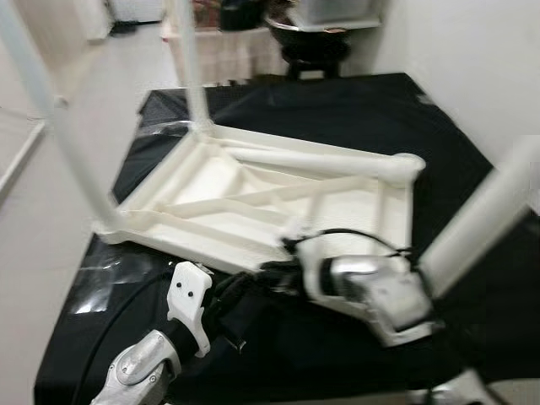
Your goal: Building children table
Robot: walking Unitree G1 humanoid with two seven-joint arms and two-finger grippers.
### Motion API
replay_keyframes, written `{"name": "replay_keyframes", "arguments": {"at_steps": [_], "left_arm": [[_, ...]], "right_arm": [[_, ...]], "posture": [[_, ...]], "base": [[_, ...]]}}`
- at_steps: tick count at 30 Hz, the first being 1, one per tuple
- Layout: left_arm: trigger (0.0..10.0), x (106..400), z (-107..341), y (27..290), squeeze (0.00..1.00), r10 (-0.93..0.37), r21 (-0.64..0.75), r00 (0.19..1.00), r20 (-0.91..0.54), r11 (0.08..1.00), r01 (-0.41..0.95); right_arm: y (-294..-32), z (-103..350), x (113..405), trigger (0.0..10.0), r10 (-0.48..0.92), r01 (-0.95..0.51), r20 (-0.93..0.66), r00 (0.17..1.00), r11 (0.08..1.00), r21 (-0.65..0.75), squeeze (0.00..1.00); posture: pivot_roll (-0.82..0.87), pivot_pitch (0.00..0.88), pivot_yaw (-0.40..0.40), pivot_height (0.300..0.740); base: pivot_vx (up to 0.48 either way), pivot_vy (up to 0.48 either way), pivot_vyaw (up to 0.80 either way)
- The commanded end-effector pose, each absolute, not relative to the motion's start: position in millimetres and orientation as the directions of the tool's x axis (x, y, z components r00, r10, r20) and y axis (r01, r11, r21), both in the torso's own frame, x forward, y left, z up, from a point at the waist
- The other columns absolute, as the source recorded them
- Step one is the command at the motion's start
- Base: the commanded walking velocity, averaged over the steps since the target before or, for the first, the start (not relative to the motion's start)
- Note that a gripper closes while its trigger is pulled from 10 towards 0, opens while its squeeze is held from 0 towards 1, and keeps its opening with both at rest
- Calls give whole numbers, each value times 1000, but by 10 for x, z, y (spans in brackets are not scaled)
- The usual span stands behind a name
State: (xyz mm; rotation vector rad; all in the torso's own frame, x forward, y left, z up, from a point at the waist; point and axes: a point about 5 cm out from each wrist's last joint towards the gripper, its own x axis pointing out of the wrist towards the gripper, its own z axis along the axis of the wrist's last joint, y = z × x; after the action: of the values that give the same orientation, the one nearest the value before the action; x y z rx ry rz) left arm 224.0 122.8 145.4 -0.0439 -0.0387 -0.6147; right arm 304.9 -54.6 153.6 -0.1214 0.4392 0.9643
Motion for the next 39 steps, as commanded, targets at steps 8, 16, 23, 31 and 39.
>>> {"name": "replay_keyframes", "arguments": {"at_steps": [8, 16, 23, 31, 39], "left_arm": [[10000, 2211, 1427, 1248, 0, -565, -9, 825, 24, 825, 565], [10000, 2220, 1434, 1233, 0, -565, -4, 825, 25, 825, 565], [10000, 2249, 1436, 1260, 0, -538, 9, 843, 30, 843, 538], [10000, 2330, 1416, 1373, 0, -436, 7, 900, 16, 900, 436], [10000, 2389, 1354, 1442, 0, -361, 55, 932, -42, 930, 363]], "right_arm": [[-499, 1714, 3290, 10000, 612, -654, -326, 721, 756, -26, 0], [-403, 1857, 3326, 10000, 602, -622, -235, 763, 783, -12, 1000], [-417, 2011, 2935, 10000, 885, -889, -101, 456, 458, 2, 1000], [-796, 1829, 2655, 10000, 935, -942, -119, 334, 334, -12, 0], [-901, 1707, 2595, 10000, 919, -924, -123, 375, 381, 27, 0]], "posture": [[27, 158, 10, 740], [24, 162, 11, 740], [14, 162, 11, 740], [4, 159, 14, 740], [-10, 152, 24, 740]], "base": [[0, 0, 0], [0, 0, 0], [0, 0, 0], [0, 0, 0], [0, 0, 0]]}}
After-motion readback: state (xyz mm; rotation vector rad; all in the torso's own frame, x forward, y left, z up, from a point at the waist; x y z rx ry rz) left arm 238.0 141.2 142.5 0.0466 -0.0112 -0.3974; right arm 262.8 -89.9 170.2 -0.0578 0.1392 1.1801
